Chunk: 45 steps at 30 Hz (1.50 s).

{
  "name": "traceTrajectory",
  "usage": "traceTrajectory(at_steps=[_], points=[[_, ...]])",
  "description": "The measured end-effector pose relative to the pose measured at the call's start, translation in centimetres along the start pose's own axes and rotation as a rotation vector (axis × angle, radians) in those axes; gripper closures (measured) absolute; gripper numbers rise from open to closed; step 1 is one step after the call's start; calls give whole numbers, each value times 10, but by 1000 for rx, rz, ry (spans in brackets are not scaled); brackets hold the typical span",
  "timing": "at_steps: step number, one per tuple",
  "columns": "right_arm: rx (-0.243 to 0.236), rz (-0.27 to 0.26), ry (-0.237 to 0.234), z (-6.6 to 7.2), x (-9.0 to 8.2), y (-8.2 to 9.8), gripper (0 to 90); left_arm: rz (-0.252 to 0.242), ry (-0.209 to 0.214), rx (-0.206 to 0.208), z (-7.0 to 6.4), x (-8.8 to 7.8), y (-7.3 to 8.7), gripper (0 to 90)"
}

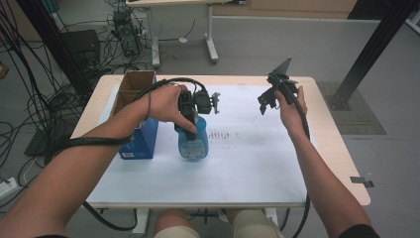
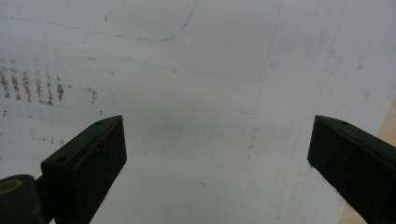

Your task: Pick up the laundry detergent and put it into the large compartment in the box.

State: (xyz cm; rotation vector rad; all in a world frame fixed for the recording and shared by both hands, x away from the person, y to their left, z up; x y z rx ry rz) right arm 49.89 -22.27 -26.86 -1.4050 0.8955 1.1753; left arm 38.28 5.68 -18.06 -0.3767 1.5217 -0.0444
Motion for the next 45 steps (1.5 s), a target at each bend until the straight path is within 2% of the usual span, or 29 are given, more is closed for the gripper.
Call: traceTrajectory(at_steps=[3, 7, 14, 20, 21, 24, 29, 31, 35, 39, 42, 45], points=[[-8, -1, -6, 1, -1, 1, 45, -4, -48, -62, 3, -26, -7, 366], [-25, -2, -16, 3, -2, 2, 45, -17, -112, -172, 8, -63, -14, 367], [-40, 9, -33, 4, -2, 2, 45, -22, -208, -423, 29, -123, -19, 368], [-32, 6, -41, -2, -5, 3, 45, -33, -294, -590, 43, -160, -11, 367], [-30, 4, -42, -3, -6, 3, 44, -56, -323, -640, 43, -166, -8, 367], [-29, 4, -46, -4, -7, 3, 45, -68, -374, -741, 50, -183, 2, 368], [-30, -1, -47, -4, -9, 3, 44, -78, -420, -905, 60, -207, 22, 368], [-32, 0, -48, -4, -10, 3, 44, -65, -439, -969, 64, -215, 29, 368], [-35, -4, -48, -3, -10, 3, 44, -43, -469, -1052, 69, -226, 40, 368], [-44, 0, -50, -1, -10, 2, 45, -60, -485, -1149, 73, -236, 57, 368], [-45, 2, -46, 1, -9, 1, 45, -70, -501, -1207, 74, -241, 68, 368], [-49, 2, -47, 1, -9, 1, 45, -75, -514, -1244, 75, -243, 76, 368]])
Point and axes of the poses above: each handheld gripper's, and its own axes: x roughly forward along the jaws, y roughly out of its underside, z roughly to its left, the point moved 7 cm from there along x, roughly forward along the jaws, and after that the axes turned 14 degrees about -z, right-handed, at the moved point
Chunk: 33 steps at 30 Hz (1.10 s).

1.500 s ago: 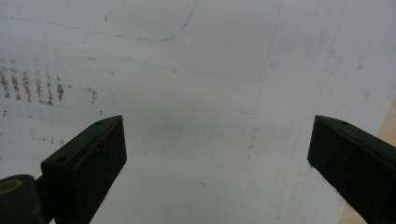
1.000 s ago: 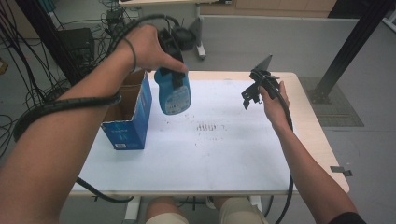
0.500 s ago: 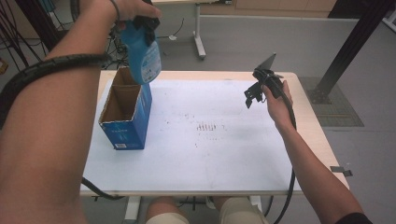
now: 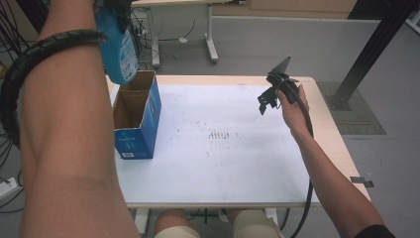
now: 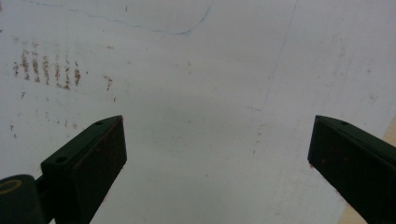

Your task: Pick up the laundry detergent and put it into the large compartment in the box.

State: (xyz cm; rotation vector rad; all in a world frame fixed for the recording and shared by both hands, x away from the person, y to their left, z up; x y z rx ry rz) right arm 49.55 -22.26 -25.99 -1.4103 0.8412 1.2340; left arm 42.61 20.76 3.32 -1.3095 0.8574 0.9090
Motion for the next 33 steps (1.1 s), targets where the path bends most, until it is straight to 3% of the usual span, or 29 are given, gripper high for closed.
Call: traceTrajectory(at_steps=[6, 11, 33], points=[[9, 2, 0, -3, 1, -1, 45, 3, -27, -54, 15, 5, 4, 368], [9, 4, 1, -3, 2, -1, 45, 11, -26, -75, 22, 14, 7, 369], [9, 4, 5, -4, 0, 0, 45, 19, -14, -91, 23, 35, 10, 368]])
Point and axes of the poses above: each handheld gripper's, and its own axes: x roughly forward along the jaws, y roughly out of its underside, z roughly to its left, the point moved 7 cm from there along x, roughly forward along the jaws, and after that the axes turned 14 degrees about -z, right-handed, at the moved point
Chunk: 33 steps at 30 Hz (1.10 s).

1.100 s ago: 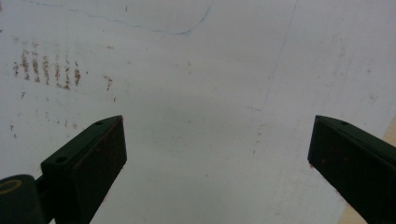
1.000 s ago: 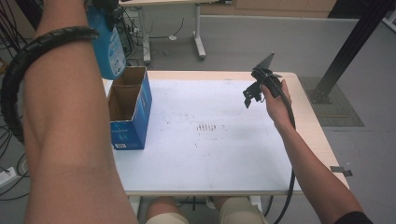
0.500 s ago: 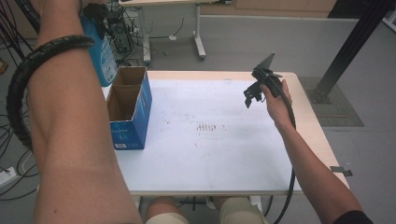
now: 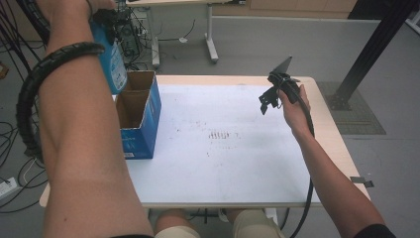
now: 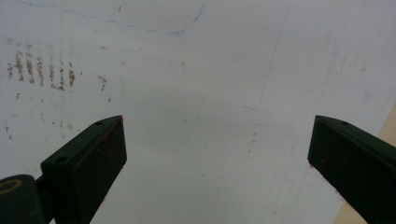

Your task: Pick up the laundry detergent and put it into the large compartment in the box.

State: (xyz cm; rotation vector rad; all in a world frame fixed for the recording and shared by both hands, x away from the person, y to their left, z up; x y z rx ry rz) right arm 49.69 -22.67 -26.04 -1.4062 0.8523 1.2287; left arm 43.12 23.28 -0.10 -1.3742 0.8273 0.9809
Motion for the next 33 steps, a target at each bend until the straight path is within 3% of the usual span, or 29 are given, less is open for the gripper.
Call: traceTrajectory(at_steps=[16, 33], points=[[0, -9, 0, 0, -3, 3, 44, 17, 5, -11, -1, 30, 12, 369], [-2, -8, 7, 0, -4, 4, 45, 52, 39, -21, 2, 92, 36, 369]])
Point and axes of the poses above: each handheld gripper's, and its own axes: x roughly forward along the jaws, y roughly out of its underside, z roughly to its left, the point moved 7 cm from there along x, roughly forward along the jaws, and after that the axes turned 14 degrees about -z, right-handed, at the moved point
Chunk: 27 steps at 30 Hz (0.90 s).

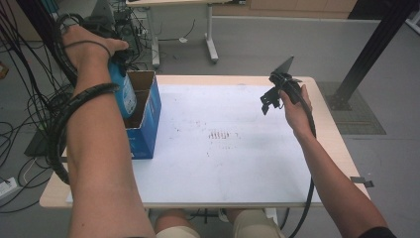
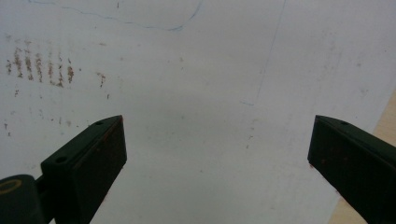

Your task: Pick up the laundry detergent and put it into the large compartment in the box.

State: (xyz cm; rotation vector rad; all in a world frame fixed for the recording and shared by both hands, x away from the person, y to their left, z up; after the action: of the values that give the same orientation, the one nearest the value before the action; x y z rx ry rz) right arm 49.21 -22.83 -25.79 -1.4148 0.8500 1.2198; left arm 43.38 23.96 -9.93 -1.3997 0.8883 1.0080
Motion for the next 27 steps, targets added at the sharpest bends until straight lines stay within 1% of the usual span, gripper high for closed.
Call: traceTrajectory(at_steps=[9, 14, 17, 21, 27], points=[[-1, 1, 8, 2, 1, 0, 45, 30, 13, 3, 1, 39, 12, 369], [-4, 8, 11, 5, 3, -1, 45, 35, 14, 7, 0, 61, 21, 369], [-7, 10, 15, 7, 4, -2, 45, 29, 17, 11, 0, 71, 26, 369], [-16, 14, 20, 10, 5, -2, 46, 36, 18, 13, -2, 83, 30, 369], [-12, 11, 24, 11, 6, -2, 45, 47, 14, 18, -6, 100, 36, 369]])
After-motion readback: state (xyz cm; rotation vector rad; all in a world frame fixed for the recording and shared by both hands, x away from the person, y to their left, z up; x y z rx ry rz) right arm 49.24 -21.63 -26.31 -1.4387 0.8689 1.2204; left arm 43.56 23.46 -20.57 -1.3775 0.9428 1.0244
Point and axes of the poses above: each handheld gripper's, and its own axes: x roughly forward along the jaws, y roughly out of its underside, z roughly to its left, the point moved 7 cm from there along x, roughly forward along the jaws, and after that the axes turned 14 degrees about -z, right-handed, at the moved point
